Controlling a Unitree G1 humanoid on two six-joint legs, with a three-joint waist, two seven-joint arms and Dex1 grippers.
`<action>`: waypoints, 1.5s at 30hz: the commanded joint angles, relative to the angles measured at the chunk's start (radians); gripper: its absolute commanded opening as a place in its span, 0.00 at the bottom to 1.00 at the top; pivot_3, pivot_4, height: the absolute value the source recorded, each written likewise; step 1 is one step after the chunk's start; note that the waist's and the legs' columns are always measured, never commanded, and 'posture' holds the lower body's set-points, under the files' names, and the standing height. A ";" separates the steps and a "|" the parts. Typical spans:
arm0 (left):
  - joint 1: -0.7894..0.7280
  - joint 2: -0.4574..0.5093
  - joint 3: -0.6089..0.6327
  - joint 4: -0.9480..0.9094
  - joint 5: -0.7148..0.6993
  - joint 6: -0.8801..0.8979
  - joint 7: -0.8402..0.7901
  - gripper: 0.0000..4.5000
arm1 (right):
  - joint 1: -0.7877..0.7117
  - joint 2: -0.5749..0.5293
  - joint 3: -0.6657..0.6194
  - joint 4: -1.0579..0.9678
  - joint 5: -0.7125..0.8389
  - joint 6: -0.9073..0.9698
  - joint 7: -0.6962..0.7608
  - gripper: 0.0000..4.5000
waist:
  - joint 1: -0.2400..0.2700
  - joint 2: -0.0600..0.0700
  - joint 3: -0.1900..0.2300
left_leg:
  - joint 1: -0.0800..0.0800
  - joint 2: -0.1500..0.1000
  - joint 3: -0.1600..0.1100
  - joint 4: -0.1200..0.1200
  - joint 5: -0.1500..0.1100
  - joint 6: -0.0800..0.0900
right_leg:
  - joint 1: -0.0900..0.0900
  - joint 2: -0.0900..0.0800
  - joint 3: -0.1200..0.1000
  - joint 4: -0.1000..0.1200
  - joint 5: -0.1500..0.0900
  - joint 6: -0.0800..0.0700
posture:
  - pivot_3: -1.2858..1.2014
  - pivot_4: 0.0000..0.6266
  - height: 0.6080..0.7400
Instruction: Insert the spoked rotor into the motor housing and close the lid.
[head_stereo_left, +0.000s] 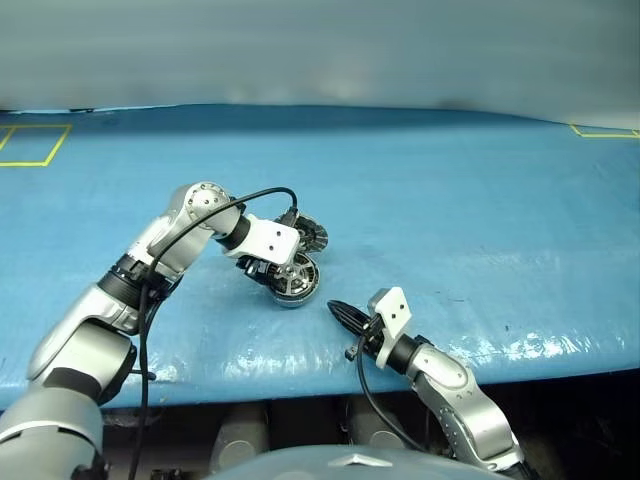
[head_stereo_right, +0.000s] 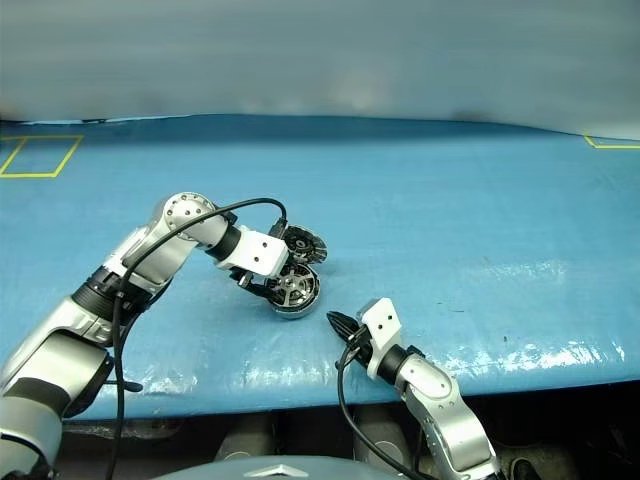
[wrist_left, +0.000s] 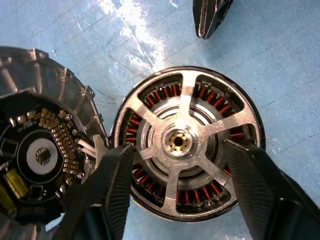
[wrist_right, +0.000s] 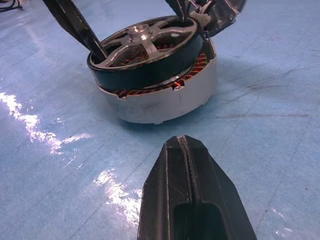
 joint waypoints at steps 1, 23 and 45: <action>-0.003 -0.001 0.026 -0.061 -0.038 0.031 -0.031 0.99 | 0.003 0.004 -0.004 -0.014 0.003 -0.010 -0.002 0.00 | 0.000 0.000 0.000 | 0.000 0.000 0.000 0.000 0.000 0.000 | 0.000 0.000 0.000 0.000 0.000 0.000 | 0.52 0.24 1.00; 0.236 0.076 0.257 -0.432 -0.343 0.439 0.073 0.00 | -0.027 0.011 -0.026 -0.055 0.025 0.061 -0.027 0.00 | 0.000 0.000 0.000 | 0.000 0.000 0.000 -0.001 0.000 0.000 | 0.000 0.000 0.000 -0.001 -0.002 -0.004 | 0.52 0.24 1.00; 1.098 -0.355 0.470 -0.706 -0.379 0.184 0.800 0.00 | -0.679 0.053 -0.032 0.084 -0.174 0.496 -0.247 0.00 | 0.003 0.001 0.000 | 0.002 -0.001 0.003 0.000 0.000 0.000 | 0.001 -0.002 0.002 -0.003 0.001 -0.002 | 0.52 0.24 1.00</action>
